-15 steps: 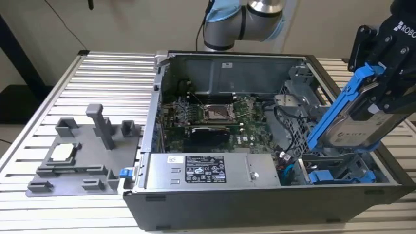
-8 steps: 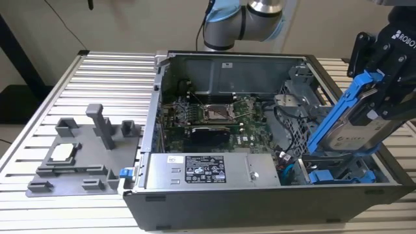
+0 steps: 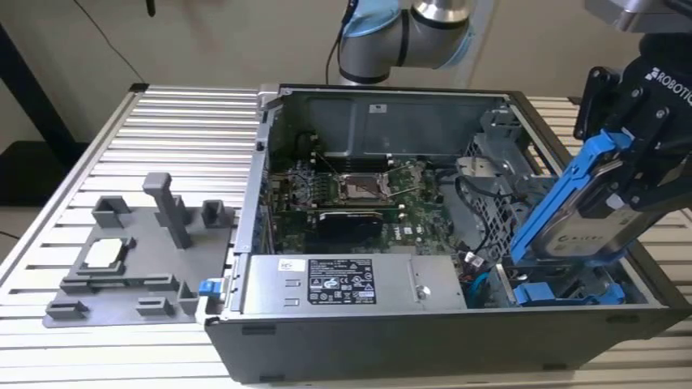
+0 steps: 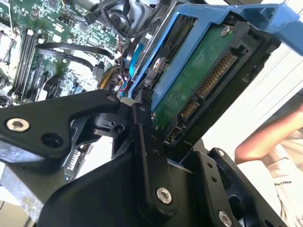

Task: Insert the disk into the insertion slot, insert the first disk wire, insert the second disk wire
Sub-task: 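Insert the disk into the insertion slot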

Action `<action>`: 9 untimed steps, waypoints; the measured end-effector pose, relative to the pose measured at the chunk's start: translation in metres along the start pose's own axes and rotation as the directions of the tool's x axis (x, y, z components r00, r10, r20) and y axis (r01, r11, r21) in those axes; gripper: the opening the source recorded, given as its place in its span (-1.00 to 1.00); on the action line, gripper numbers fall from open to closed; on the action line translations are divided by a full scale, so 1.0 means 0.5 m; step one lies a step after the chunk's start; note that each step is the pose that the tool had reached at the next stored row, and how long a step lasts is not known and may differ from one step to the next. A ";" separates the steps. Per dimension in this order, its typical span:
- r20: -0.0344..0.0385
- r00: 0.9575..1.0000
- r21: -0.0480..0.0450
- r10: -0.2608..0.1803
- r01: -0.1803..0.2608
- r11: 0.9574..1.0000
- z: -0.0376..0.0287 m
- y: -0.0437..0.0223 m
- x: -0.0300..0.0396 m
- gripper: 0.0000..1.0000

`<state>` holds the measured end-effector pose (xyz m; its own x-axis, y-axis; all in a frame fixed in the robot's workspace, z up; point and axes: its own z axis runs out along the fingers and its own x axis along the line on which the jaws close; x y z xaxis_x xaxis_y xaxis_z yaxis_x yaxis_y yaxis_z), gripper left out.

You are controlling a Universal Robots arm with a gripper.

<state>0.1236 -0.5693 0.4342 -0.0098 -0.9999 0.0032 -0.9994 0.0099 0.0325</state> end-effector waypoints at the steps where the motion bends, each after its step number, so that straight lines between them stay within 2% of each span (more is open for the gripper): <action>1: 0.000 1.000 0.000 -0.001 0.001 1.000 0.003 0.000 0.001 -0.35; 9: 0.000 1.000 0.001 -0.005 0.005 1.000 0.023 -0.003 0.003 -0.35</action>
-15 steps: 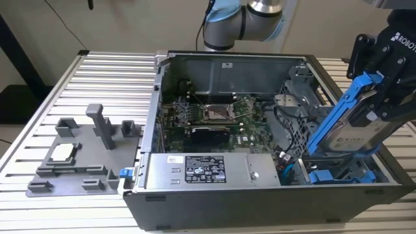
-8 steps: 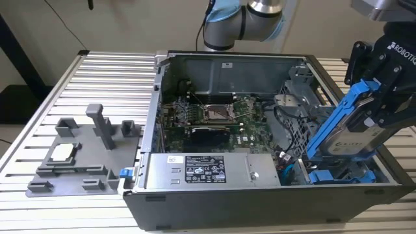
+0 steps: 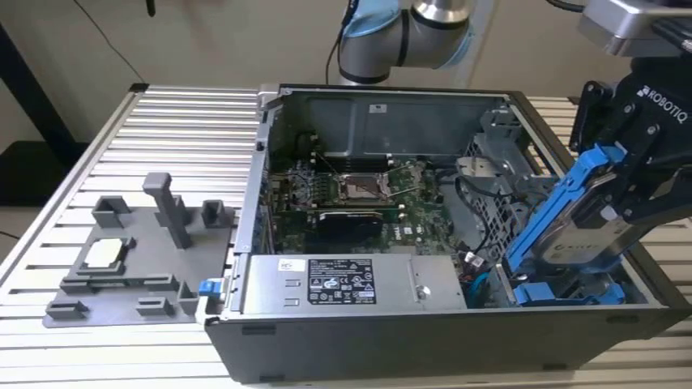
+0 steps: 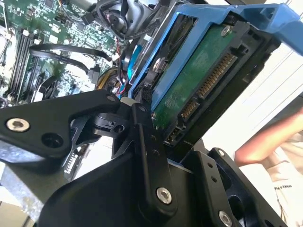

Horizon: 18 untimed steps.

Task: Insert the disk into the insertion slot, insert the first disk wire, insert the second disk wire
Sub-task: 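Insert the disk into the insertion slot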

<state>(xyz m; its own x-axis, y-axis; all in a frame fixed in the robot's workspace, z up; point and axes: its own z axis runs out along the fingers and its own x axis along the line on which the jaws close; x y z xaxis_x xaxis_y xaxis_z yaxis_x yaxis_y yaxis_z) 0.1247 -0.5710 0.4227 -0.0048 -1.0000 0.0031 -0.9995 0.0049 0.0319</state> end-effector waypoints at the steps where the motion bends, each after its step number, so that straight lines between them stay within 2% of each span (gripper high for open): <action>1: 0.000 1.000 0.000 -0.001 0.001 1.000 0.002 0.000 0.000 -0.35; 18: 0.000 1.000 0.000 -0.005 0.005 1.000 0.046 -0.005 0.005 -0.35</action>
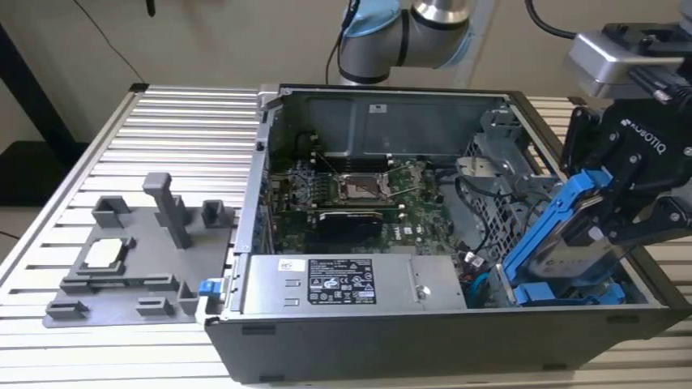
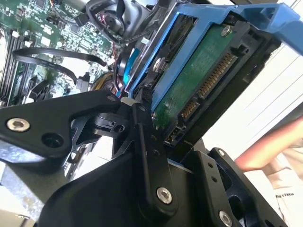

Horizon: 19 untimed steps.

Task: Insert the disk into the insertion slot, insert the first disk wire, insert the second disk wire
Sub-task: 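Insert the disk into the insertion slot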

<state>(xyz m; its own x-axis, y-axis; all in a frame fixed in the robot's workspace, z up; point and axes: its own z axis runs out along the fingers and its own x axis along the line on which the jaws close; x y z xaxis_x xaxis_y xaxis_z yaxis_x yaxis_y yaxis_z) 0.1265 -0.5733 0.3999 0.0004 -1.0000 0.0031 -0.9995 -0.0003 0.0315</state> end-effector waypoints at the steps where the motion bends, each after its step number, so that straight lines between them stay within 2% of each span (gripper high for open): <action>1: 0.000 1.000 0.000 0.000 0.000 1.000 0.003 0.000 0.000 -0.35; 14: 0.000 1.000 0.000 -0.001 0.001 1.000 0.039 -0.002 0.000 -0.35; 19: 0.000 1.000 0.001 -0.001 0.001 1.000 0.045 -0.002 0.000 -0.35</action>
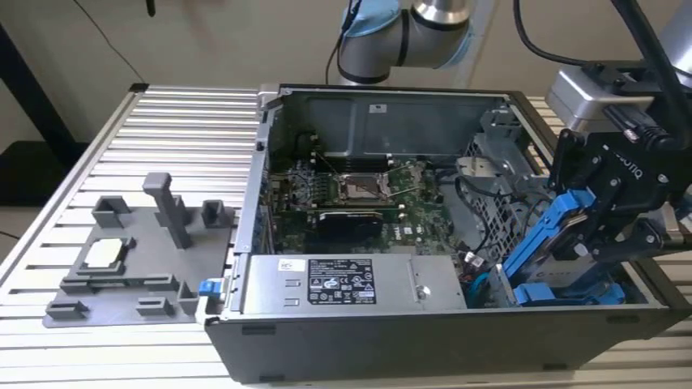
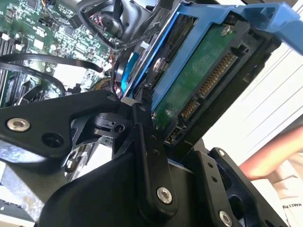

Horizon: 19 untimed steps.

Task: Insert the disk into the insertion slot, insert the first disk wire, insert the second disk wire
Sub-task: 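Insert the disk into the insertion slot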

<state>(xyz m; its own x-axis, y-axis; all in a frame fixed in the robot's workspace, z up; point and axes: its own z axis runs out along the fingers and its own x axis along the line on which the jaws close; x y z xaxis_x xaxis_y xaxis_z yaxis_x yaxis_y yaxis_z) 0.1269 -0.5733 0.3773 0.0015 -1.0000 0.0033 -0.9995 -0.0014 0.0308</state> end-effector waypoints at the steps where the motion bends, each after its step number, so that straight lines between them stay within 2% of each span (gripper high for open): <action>1: 0.000 1.000 0.000 0.000 0.000 1.000 0.000 0.000 0.000 -0.35; 5: 0.000 1.000 0.000 0.000 0.000 1.000 0.000 0.000 0.000 -0.32; 6: 0.000 1.000 0.000 0.000 0.000 1.000 0.000 0.000 0.000 -0.20; 7: 0.000 1.000 0.000 0.000 0.000 1.000 0.000 0.000 0.000 -0.20; 8: 0.000 1.000 0.000 0.000 0.000 1.000 0.000 0.000 0.000 -0.07; 13: 0.002 1.000 0.000 0.000 0.000 1.000 -0.003 0.000 -0.001 -0.07; 14: 0.002 1.000 0.000 0.000 0.000 1.000 -0.004 0.000 -0.001 -0.11; 16: 0.002 1.000 0.000 0.000 0.000 1.000 -0.004 0.000 -0.001 -0.36; 19: 0.002 1.000 0.000 0.000 0.000 1.000 -0.004 0.000 -0.002 -0.36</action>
<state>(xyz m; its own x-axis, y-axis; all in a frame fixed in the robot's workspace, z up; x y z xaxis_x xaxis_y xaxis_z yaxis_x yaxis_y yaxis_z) 0.1268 -0.5724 0.3791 0.0011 -1.0000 0.0015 -0.9995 -0.0011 0.0307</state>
